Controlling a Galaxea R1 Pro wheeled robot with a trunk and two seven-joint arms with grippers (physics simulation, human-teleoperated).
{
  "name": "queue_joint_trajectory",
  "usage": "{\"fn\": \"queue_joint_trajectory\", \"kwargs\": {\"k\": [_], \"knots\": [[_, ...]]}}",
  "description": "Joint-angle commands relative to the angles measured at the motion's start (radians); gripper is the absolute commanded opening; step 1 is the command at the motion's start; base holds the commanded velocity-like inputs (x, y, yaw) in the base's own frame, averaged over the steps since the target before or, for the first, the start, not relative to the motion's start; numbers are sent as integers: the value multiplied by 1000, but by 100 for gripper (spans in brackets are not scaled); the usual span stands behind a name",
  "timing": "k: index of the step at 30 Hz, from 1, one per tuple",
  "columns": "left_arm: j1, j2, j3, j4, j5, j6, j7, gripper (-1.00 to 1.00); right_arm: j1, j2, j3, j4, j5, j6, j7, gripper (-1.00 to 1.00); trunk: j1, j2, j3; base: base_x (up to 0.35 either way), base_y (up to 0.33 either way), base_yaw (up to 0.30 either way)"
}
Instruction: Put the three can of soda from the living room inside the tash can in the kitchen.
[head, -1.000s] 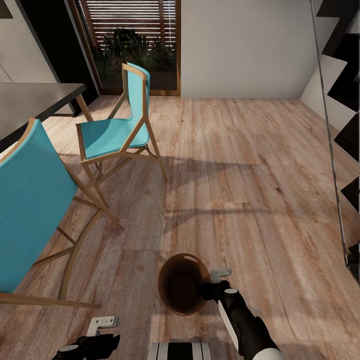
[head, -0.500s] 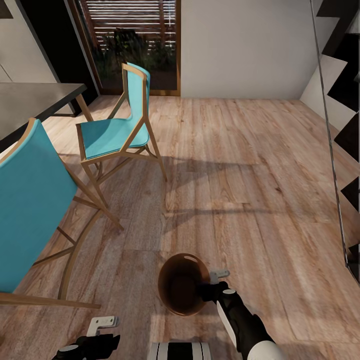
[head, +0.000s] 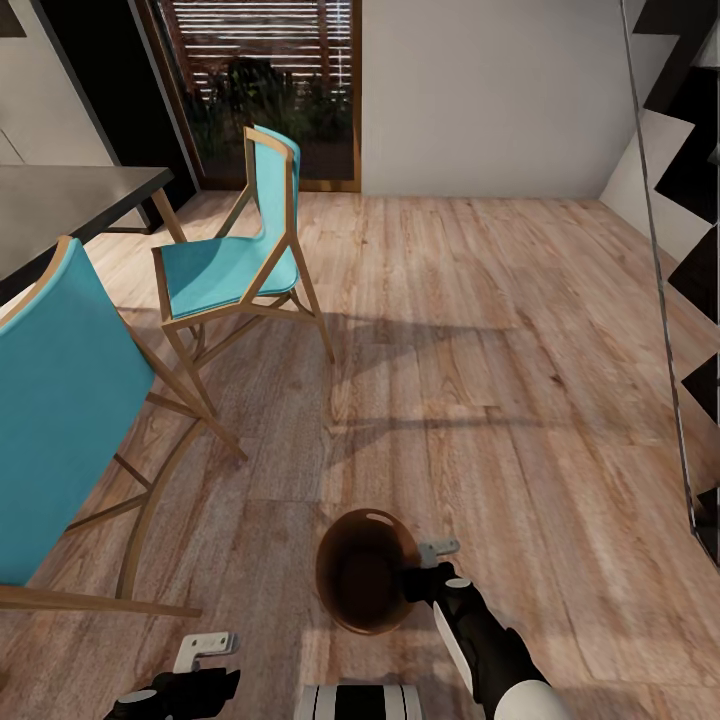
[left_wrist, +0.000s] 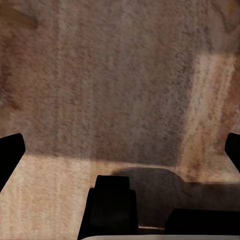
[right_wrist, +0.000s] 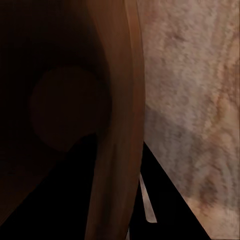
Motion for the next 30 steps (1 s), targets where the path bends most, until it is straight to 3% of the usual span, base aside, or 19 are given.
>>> {"fn": "queue_joint_trajectory", "kwargs": {"k": [1,13,16,19,20,27,30], "knots": [[0,0,0,0,0,0,0,100,1,0,2,2,-6,0,4,-100,0,0,0,0,0,0],[0,0,0,19,-1,-1,0,100,1,-1,0,1,-5,-2,4,-100,0,0,0,0,0,0],[0,1,1,21,-1,-1,0,100,1,-2,3,-56,-3,-2,14,-100,0,0,0,0,0,0],[0,2,1,21,-2,-1,0,100,18,-4,8,-258,-4,38,21,-100,0,0,0,0,0,0],[0,2,0,22,-2,-1,0,100,201,-26,12,-881,0,324,63,-100,0,0,0,0,0,0],[0,2,0,22,-2,-1,0,100,208,-26,12,-883,-1,338,72,-100,0,0,0,0,0,0],[0,3,0,22,-2,-1,0,100,210,-26,10,-884,-1,356,141,-100,0,0,0,0,0,0]]}}
